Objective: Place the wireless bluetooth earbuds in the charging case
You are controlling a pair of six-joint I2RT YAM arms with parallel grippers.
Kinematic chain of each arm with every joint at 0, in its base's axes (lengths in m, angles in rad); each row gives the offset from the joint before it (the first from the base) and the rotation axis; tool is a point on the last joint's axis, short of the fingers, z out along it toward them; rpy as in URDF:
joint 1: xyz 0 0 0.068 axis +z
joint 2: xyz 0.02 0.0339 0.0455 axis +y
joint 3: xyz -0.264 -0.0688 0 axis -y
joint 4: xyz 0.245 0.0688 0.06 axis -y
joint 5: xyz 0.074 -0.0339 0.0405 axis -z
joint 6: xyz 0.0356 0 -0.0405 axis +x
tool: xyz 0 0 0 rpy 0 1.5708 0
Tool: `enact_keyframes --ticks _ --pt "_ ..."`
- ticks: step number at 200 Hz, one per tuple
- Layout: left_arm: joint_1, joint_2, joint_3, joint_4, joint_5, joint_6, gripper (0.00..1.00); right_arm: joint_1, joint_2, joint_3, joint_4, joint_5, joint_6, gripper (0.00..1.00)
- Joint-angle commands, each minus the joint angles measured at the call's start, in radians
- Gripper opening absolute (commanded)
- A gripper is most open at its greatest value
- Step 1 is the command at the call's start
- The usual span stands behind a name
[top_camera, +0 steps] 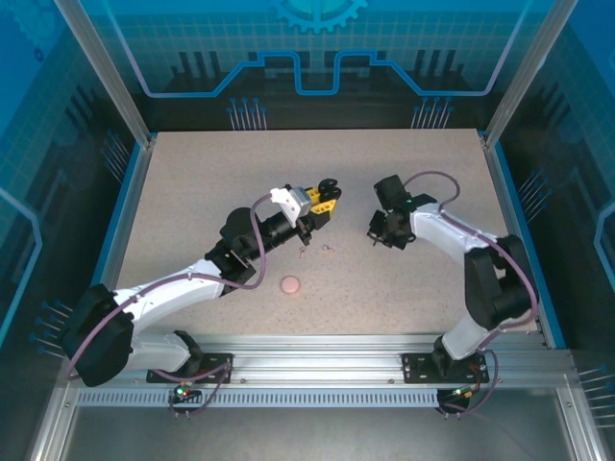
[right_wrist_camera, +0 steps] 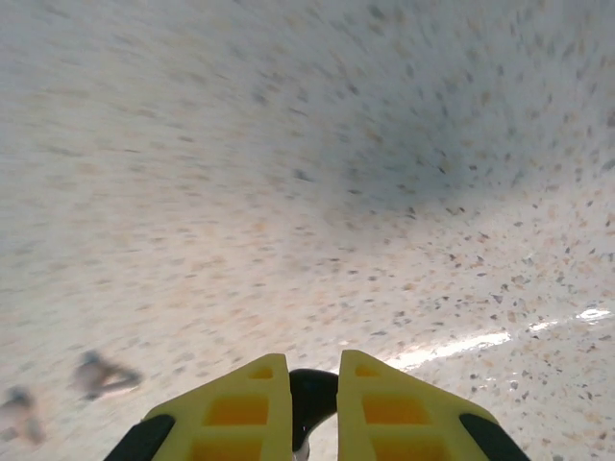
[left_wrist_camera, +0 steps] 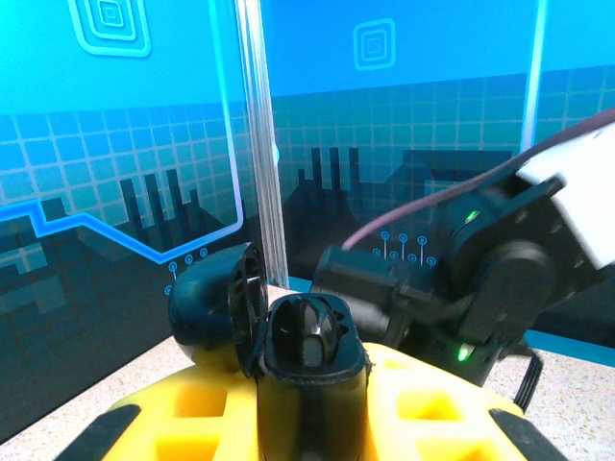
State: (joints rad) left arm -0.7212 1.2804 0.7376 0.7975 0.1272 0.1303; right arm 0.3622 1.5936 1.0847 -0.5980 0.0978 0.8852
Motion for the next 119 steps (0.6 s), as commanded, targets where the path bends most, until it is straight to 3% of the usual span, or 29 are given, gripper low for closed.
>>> enact_keyframes --ticks 1,68,119 --pt "-0.007 -0.016 0.019 0.013 0.021 -0.005 0.0 0.02 -0.107 0.042 0.016 0.008 -0.098 0.1" --pt "-0.007 -0.032 0.02 -0.005 0.059 0.034 0.0 0.112 -0.34 0.308 -0.011 0.024 -0.338 0.1" --pt "-0.007 -0.018 0.043 -0.002 0.077 0.05 0.0 0.269 -0.405 0.401 0.05 0.088 -0.48 0.11"
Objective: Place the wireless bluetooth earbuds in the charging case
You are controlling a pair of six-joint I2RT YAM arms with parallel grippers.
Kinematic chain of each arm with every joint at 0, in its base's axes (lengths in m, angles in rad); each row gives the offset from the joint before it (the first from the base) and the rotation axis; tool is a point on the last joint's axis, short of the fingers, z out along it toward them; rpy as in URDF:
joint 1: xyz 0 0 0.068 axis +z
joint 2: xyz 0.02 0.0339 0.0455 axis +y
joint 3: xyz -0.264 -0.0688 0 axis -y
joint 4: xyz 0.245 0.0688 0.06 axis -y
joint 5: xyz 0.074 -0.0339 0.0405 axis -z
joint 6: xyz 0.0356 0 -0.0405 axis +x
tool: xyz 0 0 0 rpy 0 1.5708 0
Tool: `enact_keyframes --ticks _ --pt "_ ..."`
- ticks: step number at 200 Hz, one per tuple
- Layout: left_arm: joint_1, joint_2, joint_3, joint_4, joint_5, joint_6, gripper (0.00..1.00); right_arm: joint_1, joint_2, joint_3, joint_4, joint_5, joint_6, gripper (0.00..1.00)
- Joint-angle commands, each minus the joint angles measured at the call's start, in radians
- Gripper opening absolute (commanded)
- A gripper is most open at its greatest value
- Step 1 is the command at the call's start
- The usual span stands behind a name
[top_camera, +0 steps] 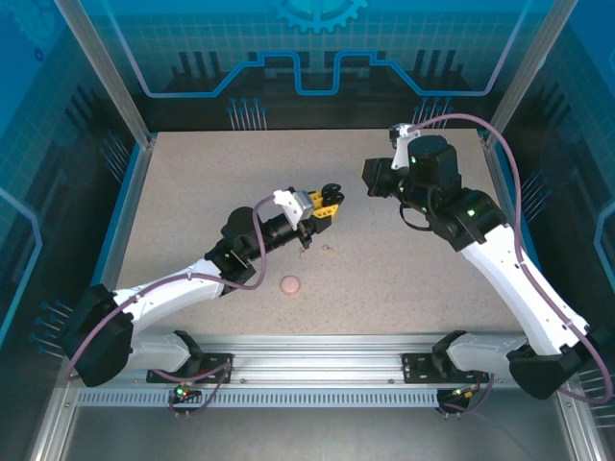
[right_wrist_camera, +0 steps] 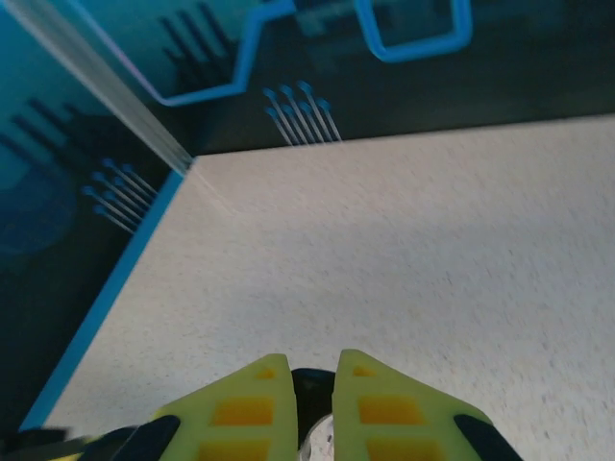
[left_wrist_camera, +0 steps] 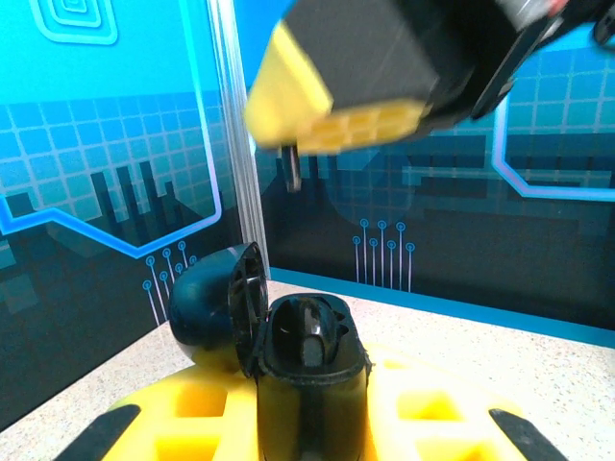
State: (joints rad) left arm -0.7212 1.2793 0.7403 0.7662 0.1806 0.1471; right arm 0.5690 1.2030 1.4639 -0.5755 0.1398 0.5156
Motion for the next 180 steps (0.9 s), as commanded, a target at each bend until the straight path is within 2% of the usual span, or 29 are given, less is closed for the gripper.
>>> enact_keyframes --ticks 1,46,180 --pt "-0.006 -0.016 0.041 0.03 0.024 0.034 0.0 0.065 -0.015 0.022 0.029 0.047 -0.113 0.11" --pt "-0.007 -0.006 0.058 0.034 0.023 0.031 0.0 0.158 -0.034 -0.008 0.066 0.092 -0.167 0.1" --pt "-0.007 0.002 0.076 0.035 0.025 0.016 0.0 0.191 -0.065 -0.1 0.112 0.066 -0.089 0.09"
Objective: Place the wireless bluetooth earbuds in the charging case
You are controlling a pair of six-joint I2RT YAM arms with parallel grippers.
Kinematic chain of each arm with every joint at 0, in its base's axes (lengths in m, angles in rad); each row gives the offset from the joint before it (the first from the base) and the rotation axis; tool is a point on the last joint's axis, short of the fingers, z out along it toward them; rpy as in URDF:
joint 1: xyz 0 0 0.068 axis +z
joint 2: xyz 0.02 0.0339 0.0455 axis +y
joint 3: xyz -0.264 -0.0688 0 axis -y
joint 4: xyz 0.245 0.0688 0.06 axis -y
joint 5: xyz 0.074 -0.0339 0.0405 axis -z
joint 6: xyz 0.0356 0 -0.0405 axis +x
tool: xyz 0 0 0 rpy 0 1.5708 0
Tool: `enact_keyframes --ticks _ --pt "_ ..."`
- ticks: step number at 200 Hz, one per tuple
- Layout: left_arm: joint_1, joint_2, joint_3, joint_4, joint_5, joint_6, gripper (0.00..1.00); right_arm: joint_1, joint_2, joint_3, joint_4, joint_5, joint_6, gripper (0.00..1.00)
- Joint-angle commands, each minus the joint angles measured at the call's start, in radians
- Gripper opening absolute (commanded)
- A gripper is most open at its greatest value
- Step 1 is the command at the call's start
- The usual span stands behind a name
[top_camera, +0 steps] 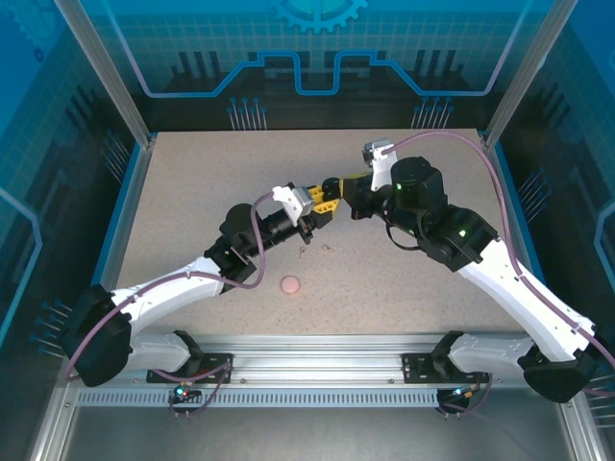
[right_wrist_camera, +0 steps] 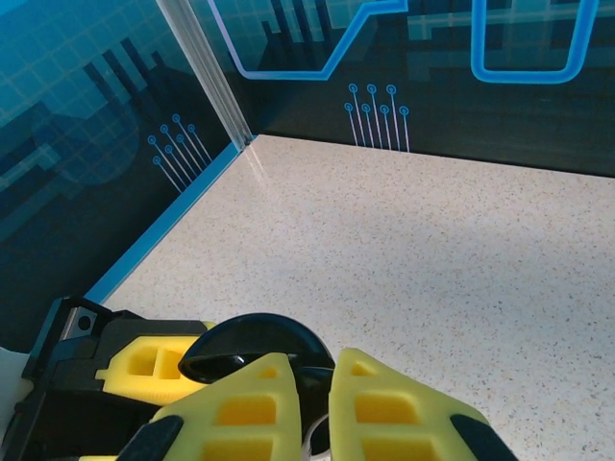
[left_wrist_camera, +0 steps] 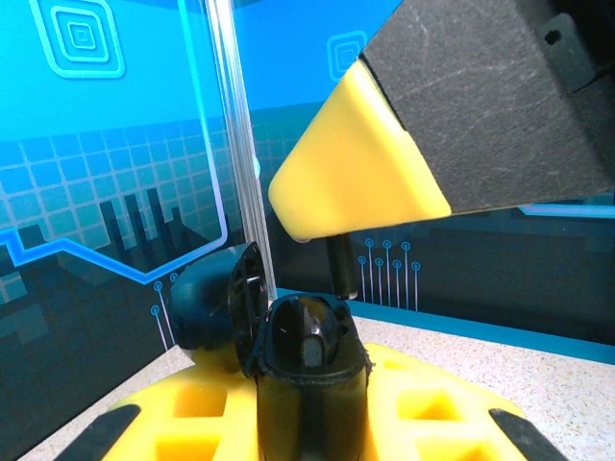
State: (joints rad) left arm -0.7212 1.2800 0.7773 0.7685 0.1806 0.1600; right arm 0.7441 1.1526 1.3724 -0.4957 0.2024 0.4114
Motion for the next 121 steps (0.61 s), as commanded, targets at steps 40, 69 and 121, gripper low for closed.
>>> enact_keyframes --ticks 40,69,121 --pt "-0.008 0.003 0.043 0.031 0.028 0.0 0.0 0.016 -0.008 -0.003 0.044 -0.002 0.021 0.09" --pt "-0.01 0.007 0.045 0.032 0.03 -0.004 0.0 0.015 -0.001 -0.003 0.046 -0.007 0.027 0.09" --pt "-0.011 0.011 0.05 0.031 0.03 -0.004 0.0 0.018 0.018 -0.008 0.046 -0.033 0.033 0.08"
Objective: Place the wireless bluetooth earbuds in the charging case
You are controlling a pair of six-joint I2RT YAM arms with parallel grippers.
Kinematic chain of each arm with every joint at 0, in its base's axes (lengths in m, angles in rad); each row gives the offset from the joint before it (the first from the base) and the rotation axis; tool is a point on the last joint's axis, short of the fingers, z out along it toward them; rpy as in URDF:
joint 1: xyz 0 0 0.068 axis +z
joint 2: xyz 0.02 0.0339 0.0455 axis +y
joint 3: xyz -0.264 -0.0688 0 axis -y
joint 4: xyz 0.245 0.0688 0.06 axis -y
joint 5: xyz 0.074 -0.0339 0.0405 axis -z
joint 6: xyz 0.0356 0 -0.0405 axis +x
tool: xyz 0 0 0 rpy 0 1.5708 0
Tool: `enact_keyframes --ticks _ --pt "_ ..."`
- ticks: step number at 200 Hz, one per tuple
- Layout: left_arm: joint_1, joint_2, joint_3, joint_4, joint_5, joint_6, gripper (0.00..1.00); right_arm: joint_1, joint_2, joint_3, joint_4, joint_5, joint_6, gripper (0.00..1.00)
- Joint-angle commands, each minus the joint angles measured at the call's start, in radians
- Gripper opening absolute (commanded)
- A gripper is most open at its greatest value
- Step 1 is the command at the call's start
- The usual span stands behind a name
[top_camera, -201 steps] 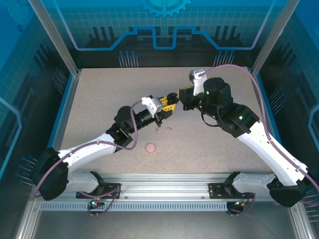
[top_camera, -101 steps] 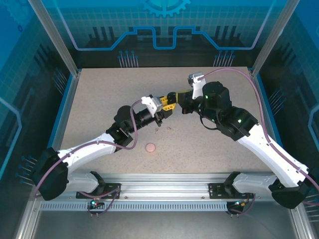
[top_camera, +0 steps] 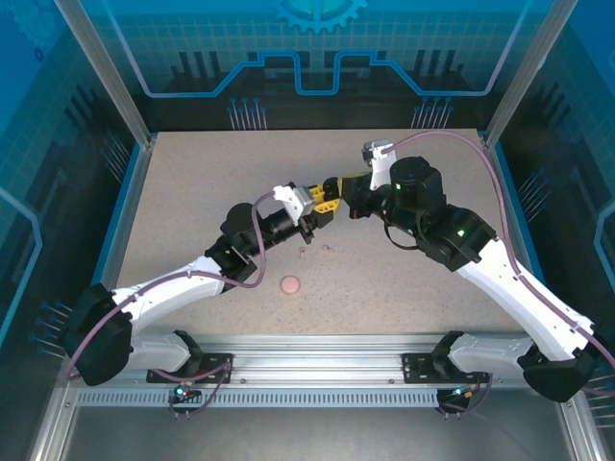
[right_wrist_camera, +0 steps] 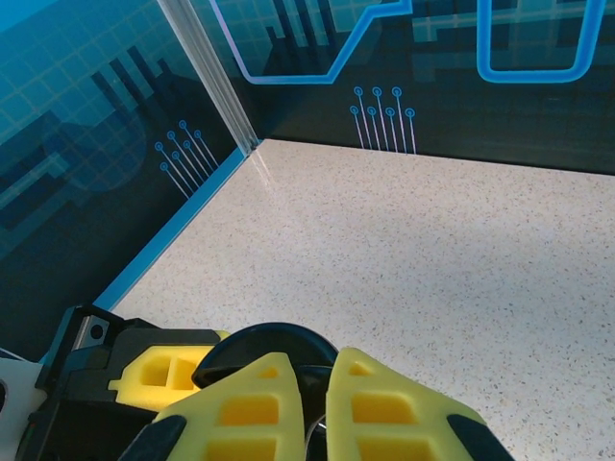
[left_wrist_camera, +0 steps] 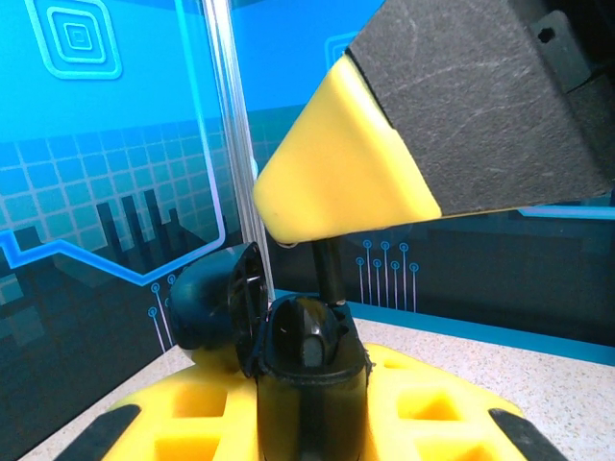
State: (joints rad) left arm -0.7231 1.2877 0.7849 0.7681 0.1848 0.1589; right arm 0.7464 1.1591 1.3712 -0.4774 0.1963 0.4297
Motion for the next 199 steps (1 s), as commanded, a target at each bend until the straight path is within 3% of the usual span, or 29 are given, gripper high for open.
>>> enact_keyframes --ticks 1,97,128,148,199 --pt "-0.009 0.004 0.042 0.032 0.025 -0.002 0.0 0.016 0.012 -0.006 0.028 -0.028 0.016 0.08" --pt "-0.01 0.007 0.057 0.025 0.013 0.009 0.0 0.026 -0.007 -0.055 -0.025 -0.021 0.017 0.08" --pt "-0.01 0.012 0.062 0.017 0.019 0.0 0.0 0.025 0.004 -0.03 -0.033 -0.007 0.02 0.2" --pt "-0.01 0.014 0.056 0.019 0.02 -0.01 0.0 0.017 0.022 0.022 -0.048 0.004 0.021 0.35" --pt "-0.011 0.01 0.039 0.025 0.018 -0.021 0.0 -0.047 0.039 0.125 -0.047 -0.021 0.046 0.6"
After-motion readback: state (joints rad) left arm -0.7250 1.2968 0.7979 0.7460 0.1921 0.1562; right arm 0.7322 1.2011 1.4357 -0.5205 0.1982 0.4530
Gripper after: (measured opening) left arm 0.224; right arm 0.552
